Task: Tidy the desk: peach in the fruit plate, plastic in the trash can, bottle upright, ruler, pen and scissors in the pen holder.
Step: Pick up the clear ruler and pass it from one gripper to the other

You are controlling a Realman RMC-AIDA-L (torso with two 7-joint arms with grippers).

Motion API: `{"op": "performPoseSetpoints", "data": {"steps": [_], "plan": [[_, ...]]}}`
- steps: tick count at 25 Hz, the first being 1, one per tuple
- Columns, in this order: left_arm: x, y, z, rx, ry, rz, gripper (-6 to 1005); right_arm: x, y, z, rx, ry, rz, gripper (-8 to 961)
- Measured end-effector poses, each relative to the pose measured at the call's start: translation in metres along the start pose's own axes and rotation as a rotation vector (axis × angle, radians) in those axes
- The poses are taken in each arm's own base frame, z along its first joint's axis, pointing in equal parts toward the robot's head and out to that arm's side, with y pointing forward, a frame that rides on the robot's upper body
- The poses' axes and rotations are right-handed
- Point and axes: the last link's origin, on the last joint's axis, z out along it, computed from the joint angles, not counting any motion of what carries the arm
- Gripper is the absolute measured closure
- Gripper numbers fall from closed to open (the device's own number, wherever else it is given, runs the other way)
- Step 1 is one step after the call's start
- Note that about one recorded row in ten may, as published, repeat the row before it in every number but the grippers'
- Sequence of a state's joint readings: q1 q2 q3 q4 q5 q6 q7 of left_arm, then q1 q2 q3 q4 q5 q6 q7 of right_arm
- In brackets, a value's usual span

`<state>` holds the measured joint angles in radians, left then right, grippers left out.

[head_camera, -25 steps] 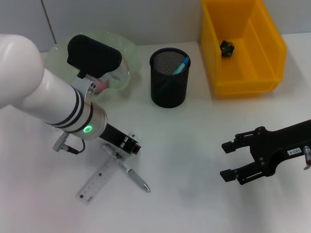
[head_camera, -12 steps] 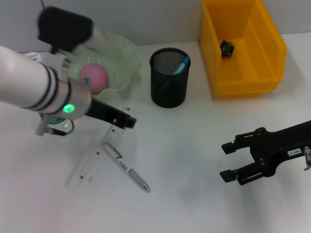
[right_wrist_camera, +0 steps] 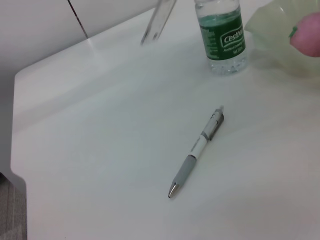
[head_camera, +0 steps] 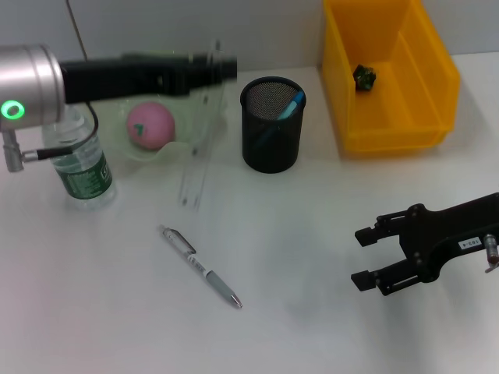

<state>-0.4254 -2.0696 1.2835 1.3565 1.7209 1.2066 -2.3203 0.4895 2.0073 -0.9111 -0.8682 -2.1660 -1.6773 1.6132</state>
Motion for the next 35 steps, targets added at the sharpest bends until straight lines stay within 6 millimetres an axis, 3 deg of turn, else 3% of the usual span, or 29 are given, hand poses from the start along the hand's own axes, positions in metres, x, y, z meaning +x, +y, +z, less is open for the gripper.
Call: {"op": "performPoseSetpoints", "data": {"steps": [2,4,11,21,27,35], "plan": [[0.0,0.0,0.0,0.0,0.0,0.0,611,0.0,0.0,0.001,0.0,-0.003,0.0,156],[-0.004,-0.007,-0.003,-0.07,0.186,0.025,611,-0.001,0.0,0.001,0.001,-0.004,0.0,157],[-0.029,-0.019,0.002,-0.092,0.45,0.105,610,-0.002,0.0,0.005,0.004,-0.014,0.0,158],[-0.075,0.0,0.018,0.085,0.711,0.416,609,-0.007,0.002,0.016,0.019,-0.054,-0.031,159],[-0.096,0.009,0.03,0.241,0.738,0.434,608,-0.016,0.005,0.021,0.058,-0.299,-0.125,160],[-0.104,0.008,0.035,0.287,0.726,0.367,607,-0.014,0.004,0.03,0.234,-0.666,-0.241,161]]}}
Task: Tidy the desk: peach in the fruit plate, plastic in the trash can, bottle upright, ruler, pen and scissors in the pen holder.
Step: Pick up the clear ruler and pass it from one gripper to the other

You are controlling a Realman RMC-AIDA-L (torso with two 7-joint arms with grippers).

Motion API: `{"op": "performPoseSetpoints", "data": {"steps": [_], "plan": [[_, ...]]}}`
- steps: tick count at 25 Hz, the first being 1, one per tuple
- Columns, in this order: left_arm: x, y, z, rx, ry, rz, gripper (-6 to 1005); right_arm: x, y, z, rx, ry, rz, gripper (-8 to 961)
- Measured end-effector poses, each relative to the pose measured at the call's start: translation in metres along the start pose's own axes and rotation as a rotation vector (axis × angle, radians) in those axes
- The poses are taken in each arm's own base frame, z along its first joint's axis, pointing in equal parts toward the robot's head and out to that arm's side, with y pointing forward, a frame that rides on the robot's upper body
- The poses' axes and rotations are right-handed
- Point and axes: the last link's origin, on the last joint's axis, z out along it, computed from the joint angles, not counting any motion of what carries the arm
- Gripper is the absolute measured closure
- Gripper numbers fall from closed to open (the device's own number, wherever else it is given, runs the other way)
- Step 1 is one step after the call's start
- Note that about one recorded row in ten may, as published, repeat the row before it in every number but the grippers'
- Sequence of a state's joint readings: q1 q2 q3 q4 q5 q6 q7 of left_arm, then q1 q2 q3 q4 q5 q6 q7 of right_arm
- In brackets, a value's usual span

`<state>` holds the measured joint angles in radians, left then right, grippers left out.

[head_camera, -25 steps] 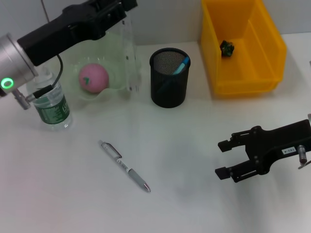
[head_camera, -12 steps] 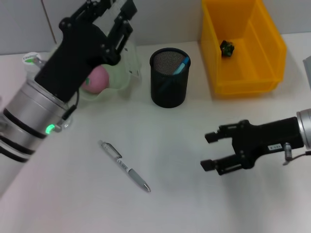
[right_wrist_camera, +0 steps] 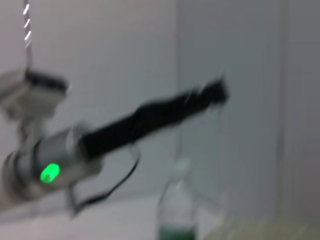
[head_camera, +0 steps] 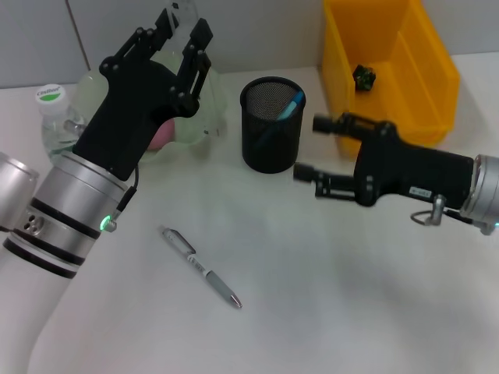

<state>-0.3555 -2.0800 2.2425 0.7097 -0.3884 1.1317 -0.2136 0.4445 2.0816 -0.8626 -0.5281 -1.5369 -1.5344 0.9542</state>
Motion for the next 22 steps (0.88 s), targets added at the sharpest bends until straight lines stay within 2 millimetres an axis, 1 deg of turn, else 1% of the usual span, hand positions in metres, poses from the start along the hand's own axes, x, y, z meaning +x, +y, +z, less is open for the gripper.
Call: {"op": "performPoseSetpoints", "data": {"steps": [2,3,5,12,13,22], "plan": [[-0.001,0.002,0.0,-0.001,-0.004,0.001,607,0.003,0.002,0.006,0.058,-0.078,-0.058,161],[-0.001,0.002,0.0,-0.001,-0.004,0.001,607,0.003,0.002,0.006,0.058,-0.078,-0.058,162],[-0.002,0.005,0.0,-0.01,-0.007,0.009,606,0.005,0.004,0.012,0.064,-0.095,-0.071,162],[-0.004,0.012,0.002,-0.04,-0.011,0.024,606,0.003,0.007,0.039,0.053,-0.142,-0.046,163],[-0.004,0.012,0.002,-0.04,-0.011,0.024,605,0.003,0.007,0.039,0.053,-0.142,-0.046,163],[-0.006,0.017,0.002,-0.069,-0.017,0.029,604,-0.003,0.006,0.062,0.03,-0.147,-0.027,164]]}}
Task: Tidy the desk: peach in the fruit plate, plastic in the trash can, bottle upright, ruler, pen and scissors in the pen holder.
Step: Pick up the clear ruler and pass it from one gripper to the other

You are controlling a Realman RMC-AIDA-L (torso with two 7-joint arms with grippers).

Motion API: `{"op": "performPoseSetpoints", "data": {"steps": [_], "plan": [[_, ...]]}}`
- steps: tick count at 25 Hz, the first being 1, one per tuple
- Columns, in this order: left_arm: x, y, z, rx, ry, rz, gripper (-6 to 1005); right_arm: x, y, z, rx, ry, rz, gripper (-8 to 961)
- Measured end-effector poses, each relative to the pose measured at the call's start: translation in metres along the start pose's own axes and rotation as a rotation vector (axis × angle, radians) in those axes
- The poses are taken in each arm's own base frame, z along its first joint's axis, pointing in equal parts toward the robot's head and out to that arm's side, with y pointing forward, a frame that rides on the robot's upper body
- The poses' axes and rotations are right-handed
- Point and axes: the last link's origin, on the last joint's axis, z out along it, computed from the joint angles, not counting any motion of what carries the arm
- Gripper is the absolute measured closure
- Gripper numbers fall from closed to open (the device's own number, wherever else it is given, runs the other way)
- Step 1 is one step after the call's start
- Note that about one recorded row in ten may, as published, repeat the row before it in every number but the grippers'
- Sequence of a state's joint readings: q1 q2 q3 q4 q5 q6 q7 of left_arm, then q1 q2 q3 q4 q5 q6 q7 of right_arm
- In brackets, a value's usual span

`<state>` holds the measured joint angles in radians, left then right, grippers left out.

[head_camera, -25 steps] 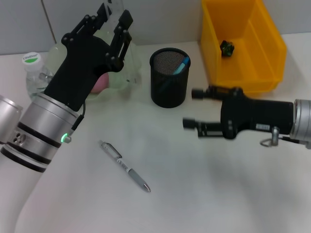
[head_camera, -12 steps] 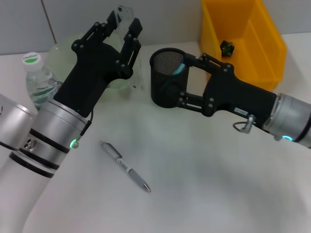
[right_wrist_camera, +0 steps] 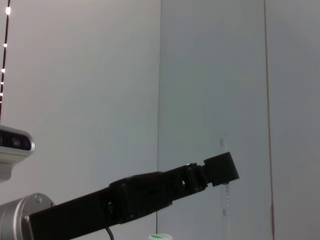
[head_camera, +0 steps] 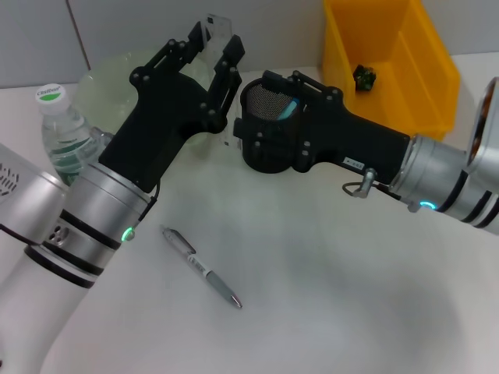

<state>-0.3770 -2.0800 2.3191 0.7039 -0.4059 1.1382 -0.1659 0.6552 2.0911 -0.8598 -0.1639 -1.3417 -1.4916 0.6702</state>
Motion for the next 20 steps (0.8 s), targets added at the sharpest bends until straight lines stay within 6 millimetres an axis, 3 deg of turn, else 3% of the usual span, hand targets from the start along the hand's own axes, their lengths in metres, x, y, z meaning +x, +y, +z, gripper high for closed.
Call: {"op": "performPoseSetpoints", "data": {"steps": [17,20], "plan": [[-0.001,0.008,0.002,-0.03,-0.002,0.073,602,0.001,-0.001,0.017,0.015,0.003,0.015,167],[-0.001,0.008,0.003,-0.033,-0.003,0.082,602,0.001,0.0,0.02,0.028,-0.009,0.003,321]]}}
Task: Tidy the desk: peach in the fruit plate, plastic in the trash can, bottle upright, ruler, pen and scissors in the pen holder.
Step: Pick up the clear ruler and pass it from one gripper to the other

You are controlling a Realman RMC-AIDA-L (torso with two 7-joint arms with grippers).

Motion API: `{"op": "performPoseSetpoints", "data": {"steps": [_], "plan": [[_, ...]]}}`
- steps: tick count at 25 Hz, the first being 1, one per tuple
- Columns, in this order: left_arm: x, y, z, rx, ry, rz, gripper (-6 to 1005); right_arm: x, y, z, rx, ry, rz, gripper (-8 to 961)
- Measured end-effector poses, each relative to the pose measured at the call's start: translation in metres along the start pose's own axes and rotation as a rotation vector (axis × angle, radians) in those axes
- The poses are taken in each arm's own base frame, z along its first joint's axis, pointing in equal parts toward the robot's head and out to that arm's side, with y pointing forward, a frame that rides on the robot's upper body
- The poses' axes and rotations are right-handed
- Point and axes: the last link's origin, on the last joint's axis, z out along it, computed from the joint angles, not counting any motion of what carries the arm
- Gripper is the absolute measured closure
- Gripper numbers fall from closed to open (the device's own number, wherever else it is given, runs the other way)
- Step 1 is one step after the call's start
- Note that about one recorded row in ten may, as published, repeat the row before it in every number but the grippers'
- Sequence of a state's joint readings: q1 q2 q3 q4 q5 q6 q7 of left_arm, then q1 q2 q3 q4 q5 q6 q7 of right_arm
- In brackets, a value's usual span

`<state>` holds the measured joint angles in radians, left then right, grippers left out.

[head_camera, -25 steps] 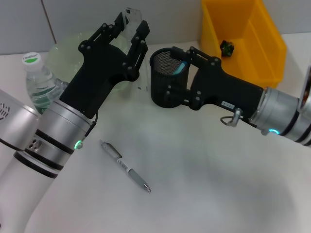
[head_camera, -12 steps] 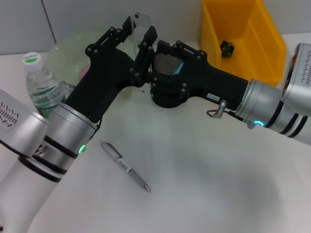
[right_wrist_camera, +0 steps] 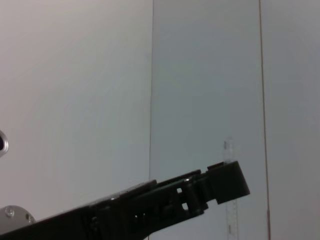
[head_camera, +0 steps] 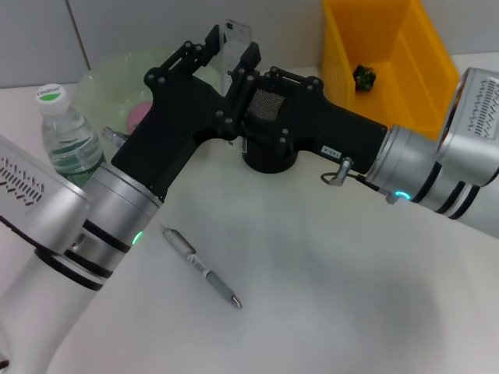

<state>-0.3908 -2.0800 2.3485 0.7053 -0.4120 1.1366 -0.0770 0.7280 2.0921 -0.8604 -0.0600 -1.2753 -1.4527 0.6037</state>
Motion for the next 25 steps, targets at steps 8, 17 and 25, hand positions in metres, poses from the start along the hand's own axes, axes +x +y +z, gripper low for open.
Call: {"op": "performPoseSetpoints", "data": {"steps": [8,17,25], "plan": [[-0.0005,0.0015,0.0014,0.0,-0.002,0.03,601,-0.0002,0.0018,0.0052,-0.008,-0.001,0.001,593],[-0.0004,0.0014,0.003,-0.004,-0.002,0.033,600,-0.0011,0.0009,0.0076,-0.006,-0.002,0.001,679],[-0.0014,0.0004,0.0058,-0.013,-0.006,0.043,599,-0.0018,0.0,0.0096,0.0,-0.005,0.004,864]]}}
